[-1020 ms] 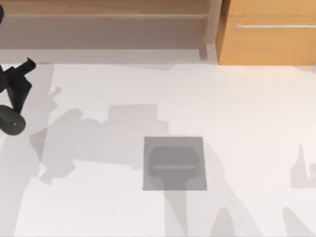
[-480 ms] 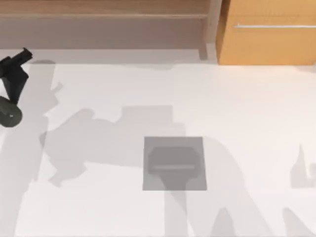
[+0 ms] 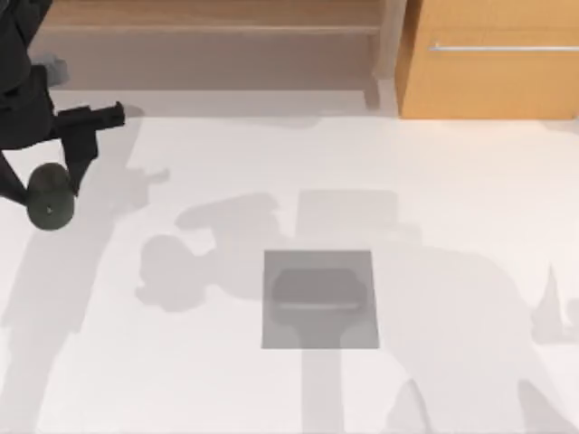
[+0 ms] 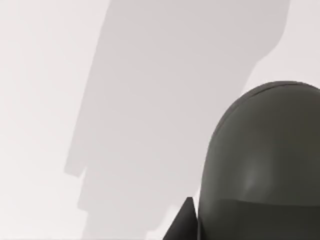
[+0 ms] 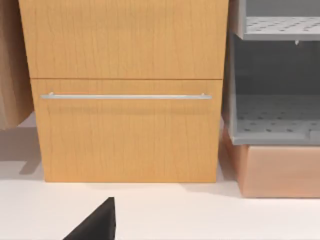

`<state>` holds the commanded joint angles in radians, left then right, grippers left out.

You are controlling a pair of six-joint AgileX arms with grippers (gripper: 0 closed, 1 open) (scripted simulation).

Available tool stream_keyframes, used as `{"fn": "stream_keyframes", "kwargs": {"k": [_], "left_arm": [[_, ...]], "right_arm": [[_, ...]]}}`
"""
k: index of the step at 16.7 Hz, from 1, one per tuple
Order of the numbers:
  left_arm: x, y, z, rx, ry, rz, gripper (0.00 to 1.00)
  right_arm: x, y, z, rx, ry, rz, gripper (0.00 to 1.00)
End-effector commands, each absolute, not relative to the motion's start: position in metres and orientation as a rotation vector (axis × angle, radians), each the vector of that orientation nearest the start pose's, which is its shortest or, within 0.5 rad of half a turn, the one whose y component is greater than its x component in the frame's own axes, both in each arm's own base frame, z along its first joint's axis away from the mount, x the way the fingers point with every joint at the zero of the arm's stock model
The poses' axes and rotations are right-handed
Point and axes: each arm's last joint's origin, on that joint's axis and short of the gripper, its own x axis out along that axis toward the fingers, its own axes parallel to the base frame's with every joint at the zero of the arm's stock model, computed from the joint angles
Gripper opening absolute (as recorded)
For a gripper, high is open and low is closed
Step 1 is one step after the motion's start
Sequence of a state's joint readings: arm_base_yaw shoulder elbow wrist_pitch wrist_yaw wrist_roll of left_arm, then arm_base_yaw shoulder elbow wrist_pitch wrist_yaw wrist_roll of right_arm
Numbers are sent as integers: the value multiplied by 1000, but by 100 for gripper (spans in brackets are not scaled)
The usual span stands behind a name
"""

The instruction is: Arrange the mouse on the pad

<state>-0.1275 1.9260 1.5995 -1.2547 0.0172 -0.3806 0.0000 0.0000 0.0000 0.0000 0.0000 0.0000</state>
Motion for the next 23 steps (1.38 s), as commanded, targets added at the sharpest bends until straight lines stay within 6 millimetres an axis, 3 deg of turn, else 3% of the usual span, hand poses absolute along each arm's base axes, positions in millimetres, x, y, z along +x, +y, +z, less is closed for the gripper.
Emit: {"fn": "stream_keyframes", "kwargs": {"k": [5, 10, 16, 19, 23], "left_arm": [[361, -98, 230, 355, 1596, -421, 0], [348, -156, 221, 969, 1432, -1152, 0], [329, -218, 197, 1496, 1013, -1856, 0], [322, -243, 188, 1693, 746, -2079, 0], [315, -270, 184, 1925, 381, -2240, 0]], "right_arm": [[106, -1, 160, 0, 0, 0, 100], [106, -1, 160, 0, 0, 0, 100], [106, -1, 160, 0, 0, 0, 100], [106, -1, 160, 0, 0, 0, 100], [106, -1, 160, 0, 0, 0, 100]]}}
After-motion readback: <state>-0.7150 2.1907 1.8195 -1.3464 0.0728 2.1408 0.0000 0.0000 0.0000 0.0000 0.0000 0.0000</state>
